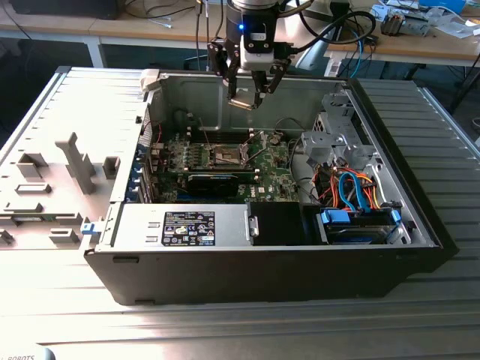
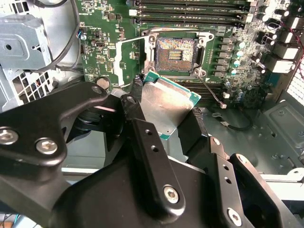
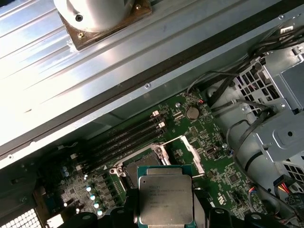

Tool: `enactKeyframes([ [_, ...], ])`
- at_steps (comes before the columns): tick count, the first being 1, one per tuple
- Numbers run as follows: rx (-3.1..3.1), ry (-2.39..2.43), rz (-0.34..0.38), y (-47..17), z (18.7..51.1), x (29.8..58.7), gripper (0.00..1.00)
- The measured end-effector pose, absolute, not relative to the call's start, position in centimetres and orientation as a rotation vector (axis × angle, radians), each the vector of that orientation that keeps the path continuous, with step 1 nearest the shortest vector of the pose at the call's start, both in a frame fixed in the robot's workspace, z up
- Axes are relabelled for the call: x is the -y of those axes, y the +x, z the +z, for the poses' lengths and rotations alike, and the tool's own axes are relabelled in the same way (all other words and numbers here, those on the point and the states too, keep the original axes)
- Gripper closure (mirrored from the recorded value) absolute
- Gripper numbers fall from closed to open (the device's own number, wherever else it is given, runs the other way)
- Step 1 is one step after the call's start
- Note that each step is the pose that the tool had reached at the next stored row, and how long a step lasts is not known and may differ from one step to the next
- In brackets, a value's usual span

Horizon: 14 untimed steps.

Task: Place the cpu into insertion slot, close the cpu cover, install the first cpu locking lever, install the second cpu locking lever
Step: 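Place the cpu into insertion slot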

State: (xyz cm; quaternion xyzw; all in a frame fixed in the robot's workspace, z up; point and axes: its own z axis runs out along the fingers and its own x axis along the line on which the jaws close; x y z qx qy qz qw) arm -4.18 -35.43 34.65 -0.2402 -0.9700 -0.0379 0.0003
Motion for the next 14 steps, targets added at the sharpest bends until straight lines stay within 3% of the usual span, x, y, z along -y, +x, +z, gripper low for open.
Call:
enactKeyframes([
  [14,3.04,-0.784,-0.119,-4.19,34.64,35.43,0.46],
])
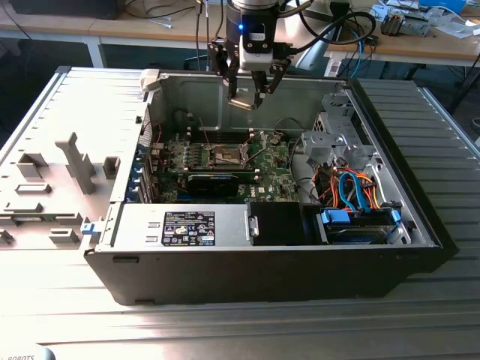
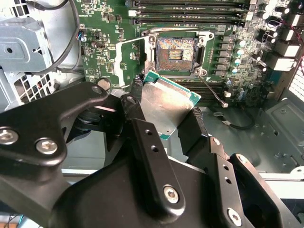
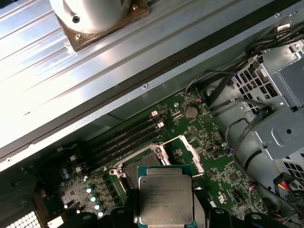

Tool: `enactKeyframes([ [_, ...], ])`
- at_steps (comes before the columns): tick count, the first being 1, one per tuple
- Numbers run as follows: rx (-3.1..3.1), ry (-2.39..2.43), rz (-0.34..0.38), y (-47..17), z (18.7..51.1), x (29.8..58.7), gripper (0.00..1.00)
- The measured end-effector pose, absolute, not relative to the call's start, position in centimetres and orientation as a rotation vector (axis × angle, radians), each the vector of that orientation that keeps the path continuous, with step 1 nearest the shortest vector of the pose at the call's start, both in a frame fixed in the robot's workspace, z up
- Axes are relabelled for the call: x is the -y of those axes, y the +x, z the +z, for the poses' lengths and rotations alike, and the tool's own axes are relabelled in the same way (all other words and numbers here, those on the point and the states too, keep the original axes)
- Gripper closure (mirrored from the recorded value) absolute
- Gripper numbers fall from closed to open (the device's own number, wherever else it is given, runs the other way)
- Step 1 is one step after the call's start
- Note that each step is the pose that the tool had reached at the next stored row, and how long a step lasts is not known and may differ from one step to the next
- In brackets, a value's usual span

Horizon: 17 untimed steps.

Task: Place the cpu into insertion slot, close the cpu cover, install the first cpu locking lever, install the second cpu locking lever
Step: 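Place the cpu into insertion slot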

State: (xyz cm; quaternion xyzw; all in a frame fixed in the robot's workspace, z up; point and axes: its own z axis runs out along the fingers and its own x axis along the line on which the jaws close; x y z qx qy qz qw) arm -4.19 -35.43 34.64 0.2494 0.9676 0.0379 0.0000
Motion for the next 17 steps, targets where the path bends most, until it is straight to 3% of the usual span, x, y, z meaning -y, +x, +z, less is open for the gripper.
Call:
enactKeyframes([
  [17,-3.031,0.815,0.119,-4.18,34.62,35.43,0.46],
])
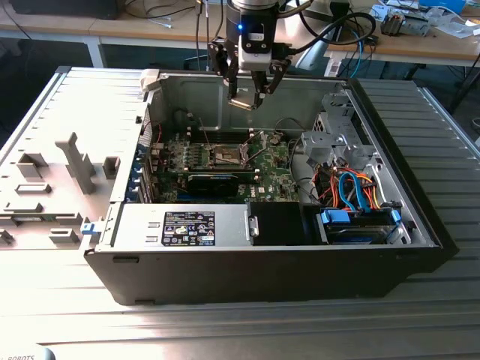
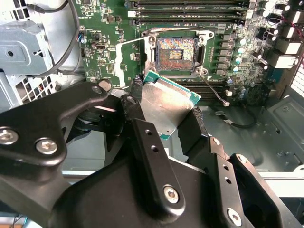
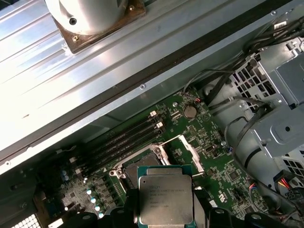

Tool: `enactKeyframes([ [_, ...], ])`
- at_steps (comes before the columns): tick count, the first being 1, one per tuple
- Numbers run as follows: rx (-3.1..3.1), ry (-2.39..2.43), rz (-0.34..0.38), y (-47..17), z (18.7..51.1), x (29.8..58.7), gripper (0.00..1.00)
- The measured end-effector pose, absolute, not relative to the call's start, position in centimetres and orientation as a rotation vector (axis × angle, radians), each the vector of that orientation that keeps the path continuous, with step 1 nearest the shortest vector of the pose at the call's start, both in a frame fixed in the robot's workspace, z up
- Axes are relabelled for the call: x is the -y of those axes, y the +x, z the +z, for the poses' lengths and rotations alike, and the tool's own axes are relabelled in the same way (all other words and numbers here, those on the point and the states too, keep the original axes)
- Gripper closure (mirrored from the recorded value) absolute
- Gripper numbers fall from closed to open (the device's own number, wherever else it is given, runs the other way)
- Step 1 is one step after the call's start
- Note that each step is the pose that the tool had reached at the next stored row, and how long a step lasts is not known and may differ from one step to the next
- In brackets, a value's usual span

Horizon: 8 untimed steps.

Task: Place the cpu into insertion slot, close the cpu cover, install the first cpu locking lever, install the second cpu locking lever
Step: 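Place the cpu into insertion slot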

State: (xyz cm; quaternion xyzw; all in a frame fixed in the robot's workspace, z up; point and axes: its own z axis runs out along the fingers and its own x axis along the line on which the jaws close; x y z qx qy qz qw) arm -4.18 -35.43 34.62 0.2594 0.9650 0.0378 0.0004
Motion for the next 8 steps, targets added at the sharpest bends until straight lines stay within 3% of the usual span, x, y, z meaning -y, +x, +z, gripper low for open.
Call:
enactKeyframes([
  [8,-3.026,0.832,0.119,-4.19,34.6,35.43,0.46],
])
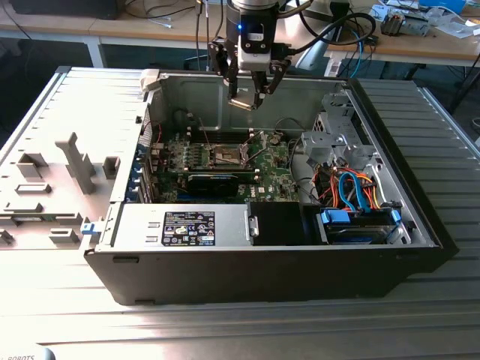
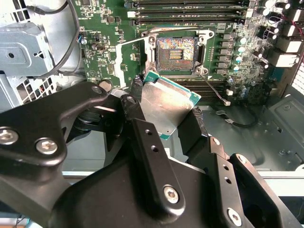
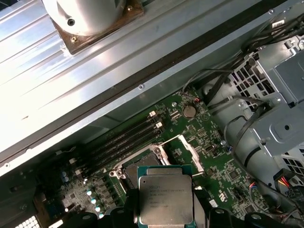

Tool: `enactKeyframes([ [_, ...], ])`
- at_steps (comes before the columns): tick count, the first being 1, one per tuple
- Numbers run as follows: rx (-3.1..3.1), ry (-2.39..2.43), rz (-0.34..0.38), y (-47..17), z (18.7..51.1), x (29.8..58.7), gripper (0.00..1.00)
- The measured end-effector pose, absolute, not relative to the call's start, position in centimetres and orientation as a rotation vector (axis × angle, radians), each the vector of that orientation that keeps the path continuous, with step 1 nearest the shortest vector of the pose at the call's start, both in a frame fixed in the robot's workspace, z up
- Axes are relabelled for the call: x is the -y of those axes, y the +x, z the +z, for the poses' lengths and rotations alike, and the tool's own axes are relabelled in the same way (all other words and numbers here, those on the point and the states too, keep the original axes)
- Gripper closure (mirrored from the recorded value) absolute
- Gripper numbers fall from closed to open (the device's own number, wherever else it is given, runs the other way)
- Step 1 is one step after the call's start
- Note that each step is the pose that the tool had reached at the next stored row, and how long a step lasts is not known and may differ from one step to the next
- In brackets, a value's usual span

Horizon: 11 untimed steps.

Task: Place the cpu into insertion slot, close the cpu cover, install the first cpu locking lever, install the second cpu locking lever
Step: 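Place the cpu into insertion slot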

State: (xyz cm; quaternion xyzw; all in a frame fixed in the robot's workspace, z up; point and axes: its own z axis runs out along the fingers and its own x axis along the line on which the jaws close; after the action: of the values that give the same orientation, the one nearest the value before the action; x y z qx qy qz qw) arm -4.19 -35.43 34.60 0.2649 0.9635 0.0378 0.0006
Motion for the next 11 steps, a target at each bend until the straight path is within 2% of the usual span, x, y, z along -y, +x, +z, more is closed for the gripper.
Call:
enactKeyframes([
  [11,-3.019,0.855,0.119,-4.18,34.57,35.43,0.46],
])
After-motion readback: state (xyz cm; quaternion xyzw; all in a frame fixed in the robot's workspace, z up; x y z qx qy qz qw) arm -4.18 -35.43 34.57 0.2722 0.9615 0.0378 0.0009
